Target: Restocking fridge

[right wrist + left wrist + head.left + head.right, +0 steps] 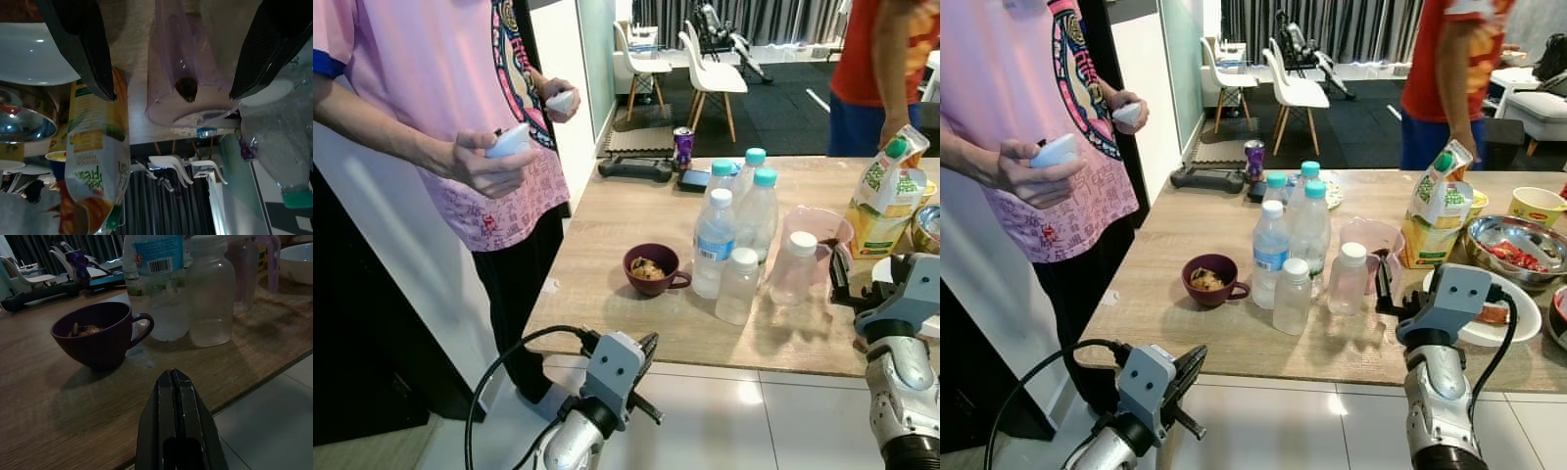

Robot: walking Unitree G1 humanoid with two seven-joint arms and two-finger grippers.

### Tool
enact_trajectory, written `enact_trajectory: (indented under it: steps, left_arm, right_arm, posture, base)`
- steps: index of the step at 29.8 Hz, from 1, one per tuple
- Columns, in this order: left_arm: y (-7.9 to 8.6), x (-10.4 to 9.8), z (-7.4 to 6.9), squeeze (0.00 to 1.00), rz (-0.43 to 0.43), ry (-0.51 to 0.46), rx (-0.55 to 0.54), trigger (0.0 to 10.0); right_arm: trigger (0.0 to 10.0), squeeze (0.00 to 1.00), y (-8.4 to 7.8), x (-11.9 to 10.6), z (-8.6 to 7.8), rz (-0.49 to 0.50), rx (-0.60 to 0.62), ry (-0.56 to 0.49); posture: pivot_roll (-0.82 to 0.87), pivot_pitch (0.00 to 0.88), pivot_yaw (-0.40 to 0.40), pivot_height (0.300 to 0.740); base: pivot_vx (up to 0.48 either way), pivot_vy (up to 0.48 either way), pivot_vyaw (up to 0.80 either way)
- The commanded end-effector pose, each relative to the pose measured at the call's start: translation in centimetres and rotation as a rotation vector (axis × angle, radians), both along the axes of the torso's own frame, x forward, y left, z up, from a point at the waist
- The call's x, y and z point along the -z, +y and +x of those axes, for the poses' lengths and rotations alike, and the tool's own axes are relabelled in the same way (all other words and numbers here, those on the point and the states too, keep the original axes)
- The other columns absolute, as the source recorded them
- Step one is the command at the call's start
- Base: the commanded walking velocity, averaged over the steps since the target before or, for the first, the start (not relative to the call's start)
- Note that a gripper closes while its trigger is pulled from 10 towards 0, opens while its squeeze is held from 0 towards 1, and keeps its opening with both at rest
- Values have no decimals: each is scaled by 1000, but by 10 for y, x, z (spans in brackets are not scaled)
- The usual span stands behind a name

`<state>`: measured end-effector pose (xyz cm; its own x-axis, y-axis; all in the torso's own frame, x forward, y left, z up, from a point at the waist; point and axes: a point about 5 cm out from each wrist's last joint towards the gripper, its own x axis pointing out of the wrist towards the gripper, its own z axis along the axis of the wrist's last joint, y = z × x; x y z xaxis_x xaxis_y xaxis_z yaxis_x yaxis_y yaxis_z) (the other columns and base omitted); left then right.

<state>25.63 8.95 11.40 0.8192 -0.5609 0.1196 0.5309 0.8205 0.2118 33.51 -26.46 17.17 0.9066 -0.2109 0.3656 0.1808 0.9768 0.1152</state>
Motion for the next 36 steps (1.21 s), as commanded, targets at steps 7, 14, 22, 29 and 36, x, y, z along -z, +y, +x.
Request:
enact_trajectory:
  steps: [7,14,22,29,36]
  left_arm:
    - [0,0,0,0,5,0,6,10000]
    - [0,1,-1,0,4,2,5,10000]
    - [1,1,-1,0,4,3,3,10000]
    - [2,1,-1,0,4,5,7,10000]
    - [0,0,-1,0,2,6,17,10000]
  right_arm:
    - [10000,0,-16,-4,-5,-12,44,-2]
    - [10000,0,-29,-4,-6,-54,41,48]
    - [10000,231,-47,8,-12,-109,-52,188]
    - [10000,247,-63,10,-21,-115,-74,237]
    - [10000,263,-70,4,-26,-38,-109,200]
  posture:
    - [48,108,33,740]
    - [48,110,31,740]
    - [50,110,30,740]
    - [48,114,36,740]
    - [46,114,39,740]
  base:
    - [0,0,0]
    - [0,0,0]
    - [0,0,0]
    - [0,0,0]
    - [0,0,0]
